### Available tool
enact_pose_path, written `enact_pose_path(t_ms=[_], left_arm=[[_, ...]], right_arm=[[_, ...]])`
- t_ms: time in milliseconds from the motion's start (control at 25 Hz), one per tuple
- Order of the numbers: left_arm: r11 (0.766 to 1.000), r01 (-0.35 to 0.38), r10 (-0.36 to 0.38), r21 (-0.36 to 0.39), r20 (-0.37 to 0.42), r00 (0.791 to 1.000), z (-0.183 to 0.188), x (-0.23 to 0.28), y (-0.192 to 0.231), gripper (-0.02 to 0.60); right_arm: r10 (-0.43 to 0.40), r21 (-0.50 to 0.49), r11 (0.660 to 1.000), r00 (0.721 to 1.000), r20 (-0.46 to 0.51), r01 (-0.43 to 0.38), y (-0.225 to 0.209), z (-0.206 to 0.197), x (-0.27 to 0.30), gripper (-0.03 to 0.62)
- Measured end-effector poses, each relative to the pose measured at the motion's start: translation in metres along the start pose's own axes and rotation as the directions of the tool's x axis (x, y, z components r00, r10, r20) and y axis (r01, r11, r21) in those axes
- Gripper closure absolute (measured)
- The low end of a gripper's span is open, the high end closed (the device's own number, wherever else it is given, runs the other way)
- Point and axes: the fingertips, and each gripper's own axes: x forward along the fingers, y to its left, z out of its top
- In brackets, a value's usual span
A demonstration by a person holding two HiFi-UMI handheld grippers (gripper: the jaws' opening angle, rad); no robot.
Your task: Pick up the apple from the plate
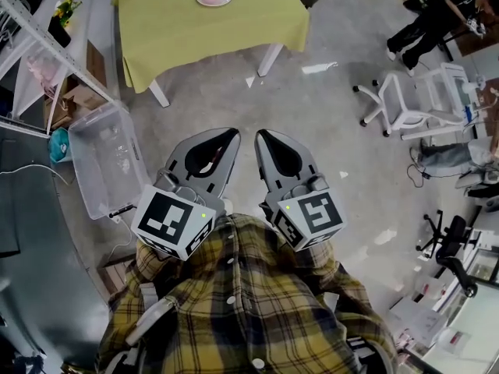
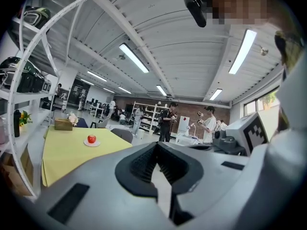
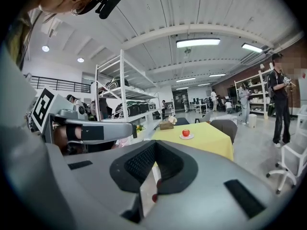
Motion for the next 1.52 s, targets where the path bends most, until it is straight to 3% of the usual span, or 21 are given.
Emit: enact_pose_path(t_ms=[720,1160,1520], left_arm=[[0.998,0.06,-0.06,0.015,-0.017,0.998,0.049,0.084,0.152,0.575],[0.998,0.066,-0.067,-0.012,-0.049,0.997,0.05,0.12,0.189,0.575],[0.999,0.021,-0.022,-0.03,-0.04,0.999,0.057,0.184,0.222,0.575]], right_arm=[[-0.067,0.035,0.997,0.998,-0.013,0.067,-0.054,0.041,0.163,0.597],[-0.092,0.056,0.994,0.995,-0.025,0.093,-0.086,0.047,0.2,0.597],[-0.038,0.041,0.998,0.999,-0.036,0.04,-0.139,0.057,0.245,0.597]])
